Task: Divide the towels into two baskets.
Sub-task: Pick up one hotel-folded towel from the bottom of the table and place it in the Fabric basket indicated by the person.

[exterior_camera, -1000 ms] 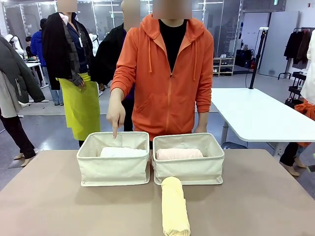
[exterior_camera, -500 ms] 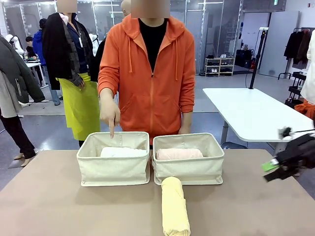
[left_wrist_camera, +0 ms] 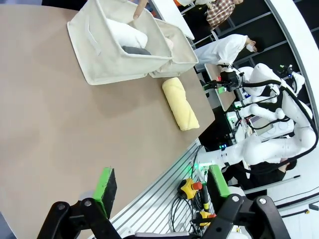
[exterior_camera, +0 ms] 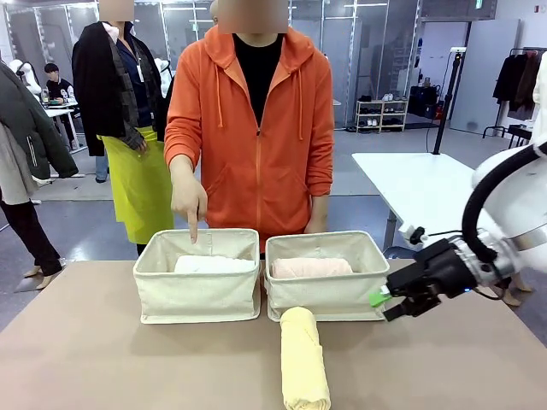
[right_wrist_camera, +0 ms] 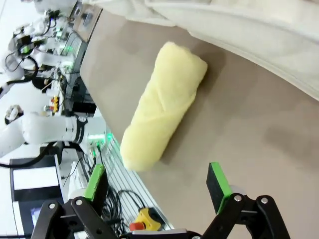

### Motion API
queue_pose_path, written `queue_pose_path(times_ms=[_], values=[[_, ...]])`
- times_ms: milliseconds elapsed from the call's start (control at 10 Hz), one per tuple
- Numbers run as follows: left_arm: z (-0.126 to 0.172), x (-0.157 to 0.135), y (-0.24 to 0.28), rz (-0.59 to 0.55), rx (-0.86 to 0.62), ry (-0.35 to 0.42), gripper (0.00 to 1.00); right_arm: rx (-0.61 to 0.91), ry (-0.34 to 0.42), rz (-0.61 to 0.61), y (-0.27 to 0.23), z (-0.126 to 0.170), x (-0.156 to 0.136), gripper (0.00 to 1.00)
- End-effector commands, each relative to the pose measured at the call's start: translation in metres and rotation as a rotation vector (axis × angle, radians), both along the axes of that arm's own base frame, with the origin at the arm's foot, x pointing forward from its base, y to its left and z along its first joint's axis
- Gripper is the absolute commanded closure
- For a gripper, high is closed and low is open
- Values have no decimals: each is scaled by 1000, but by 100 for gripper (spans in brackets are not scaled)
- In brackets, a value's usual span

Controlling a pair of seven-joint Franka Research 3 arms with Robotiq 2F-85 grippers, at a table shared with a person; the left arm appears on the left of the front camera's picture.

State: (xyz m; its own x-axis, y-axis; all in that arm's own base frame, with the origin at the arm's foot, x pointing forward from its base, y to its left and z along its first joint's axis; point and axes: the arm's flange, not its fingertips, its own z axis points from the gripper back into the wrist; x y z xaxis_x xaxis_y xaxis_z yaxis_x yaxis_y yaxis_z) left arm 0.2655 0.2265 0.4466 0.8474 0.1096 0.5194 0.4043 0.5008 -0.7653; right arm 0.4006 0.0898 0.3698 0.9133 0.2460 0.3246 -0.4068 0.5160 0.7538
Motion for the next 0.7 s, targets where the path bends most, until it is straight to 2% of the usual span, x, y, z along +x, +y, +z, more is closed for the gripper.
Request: queue_pose_path(times_ms=[0, 600], values=[[5, -4, -1, 5, -19, 1, 7, -18, 17, -101, 36, -5, -12, 0], [5, -4, -1, 5, -19, 1, 7, -197, -14, -185, 122, -43, -34, 0]])
